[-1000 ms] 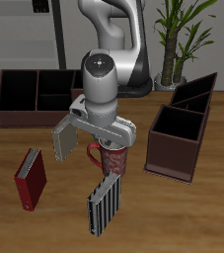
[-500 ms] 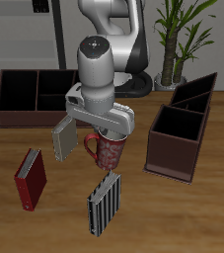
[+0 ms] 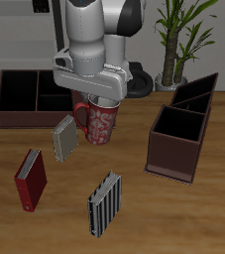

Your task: Place the red mug into the left desk caddy's left compartment and place the striped book into the left desk caddy's back compartment and place the red book into the back desk caddy's front compartment

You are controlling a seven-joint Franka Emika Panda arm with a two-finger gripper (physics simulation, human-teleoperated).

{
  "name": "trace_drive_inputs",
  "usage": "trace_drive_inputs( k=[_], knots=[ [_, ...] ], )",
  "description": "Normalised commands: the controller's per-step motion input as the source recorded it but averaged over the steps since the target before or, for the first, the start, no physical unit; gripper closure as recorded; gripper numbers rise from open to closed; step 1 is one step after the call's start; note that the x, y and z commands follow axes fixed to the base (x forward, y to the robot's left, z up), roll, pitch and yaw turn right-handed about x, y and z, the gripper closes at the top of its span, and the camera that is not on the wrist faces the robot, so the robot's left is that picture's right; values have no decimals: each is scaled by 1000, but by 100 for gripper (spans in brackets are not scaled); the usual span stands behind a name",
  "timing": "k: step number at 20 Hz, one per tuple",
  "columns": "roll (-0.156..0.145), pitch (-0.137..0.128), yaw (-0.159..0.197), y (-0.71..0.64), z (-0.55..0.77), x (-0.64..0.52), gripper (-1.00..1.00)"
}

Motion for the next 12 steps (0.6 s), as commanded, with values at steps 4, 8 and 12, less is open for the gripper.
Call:
trace_drive_inputs(
  k=[4, 8, 12],
  knots=[
    [12, -38, 29, -185, 345, -375, 100],
    [12, 3, -5, -155, 113, -367, 100],
    [-18, -20, -11, -132, 97, -488, 100]
  ],
)
